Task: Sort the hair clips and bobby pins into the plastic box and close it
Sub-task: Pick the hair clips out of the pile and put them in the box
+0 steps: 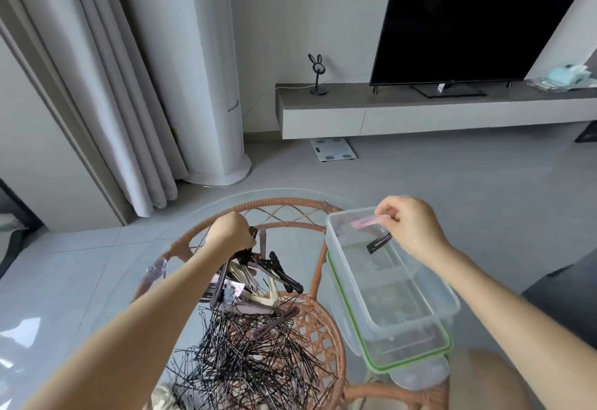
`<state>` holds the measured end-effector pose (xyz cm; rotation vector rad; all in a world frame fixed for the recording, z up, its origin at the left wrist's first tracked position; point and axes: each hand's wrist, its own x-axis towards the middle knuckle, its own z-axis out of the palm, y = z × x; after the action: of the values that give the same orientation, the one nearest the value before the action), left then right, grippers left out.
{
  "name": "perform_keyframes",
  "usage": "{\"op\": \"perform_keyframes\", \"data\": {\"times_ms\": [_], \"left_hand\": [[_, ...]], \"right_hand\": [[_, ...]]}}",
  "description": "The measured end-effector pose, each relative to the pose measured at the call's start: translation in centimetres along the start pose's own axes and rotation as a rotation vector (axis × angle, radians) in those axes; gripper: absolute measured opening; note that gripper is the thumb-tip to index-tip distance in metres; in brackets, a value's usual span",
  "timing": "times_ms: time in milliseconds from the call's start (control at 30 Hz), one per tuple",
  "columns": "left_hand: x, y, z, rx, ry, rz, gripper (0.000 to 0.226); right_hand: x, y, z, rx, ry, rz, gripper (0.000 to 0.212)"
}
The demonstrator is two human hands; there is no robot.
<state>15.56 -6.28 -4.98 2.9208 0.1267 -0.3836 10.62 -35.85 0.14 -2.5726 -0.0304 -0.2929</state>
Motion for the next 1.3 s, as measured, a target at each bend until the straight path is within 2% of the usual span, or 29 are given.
{"op": "perform_keyframes", "data": {"times_ms": [167,267,400,533,700,833,967,1100,1233,1300], "left_hand": [[-0.4,0.0,-0.6,-0.059,0.049,0.021,0.028],[-0.8,-0.1,-0.7,-0.137,0.091,0.01,0.029],[-1.0,-0.3,-0.6,-0.187,0.089,-0.035,0.037],[-0.9,-0.3,-1.8,-0.355,0.209,-0.058,0.036],[-2.3,1.9,-4.8,-0.589,0.311,0.003,0.04],[-4.2,6.9,-7.7,-0.711,0.358,0.156,0.038],[-6.0,13.2,-7.4,-0.694,0.199,0.309,0.033],[-6.2,17.5,-3.9,-0.419,0.06,0.404,0.033],[-5.9,18.0,-2.8,-0.372,-0.207,0.424,0.047],[-5.7,16.8,-3.9,-0.415,-0.25,0.445,0.048]], "right_hand": [[-1.0,0.8,2.1,-0.172,-0.226,-0.061,0.006],[-1.3,0.4,2.0,-0.239,-0.172,-0.059,0.012],[-1.9,0.3,1.3,-0.189,-0.141,-0.065,0.011],[-2.7,0.8,0.8,-0.152,-0.12,-0.077,0.009],[-3.2,1.0,0.1,-0.087,-0.07,-0.09,0.006],[-3.1,1.3,-0.6,-0.062,-0.008,-0.107,0.006],[-3.4,1.7,-1.3,-0.019,0.05,-0.115,0.008],[-3.9,2.1,-2.1,0.0,0.052,-0.106,0.01],[-4.3,1.7,-2.7,-0.017,0.05,-0.099,0.007],[-4.3,0.9,-2.8,-0.012,0.071,-0.125,0.006]]}}
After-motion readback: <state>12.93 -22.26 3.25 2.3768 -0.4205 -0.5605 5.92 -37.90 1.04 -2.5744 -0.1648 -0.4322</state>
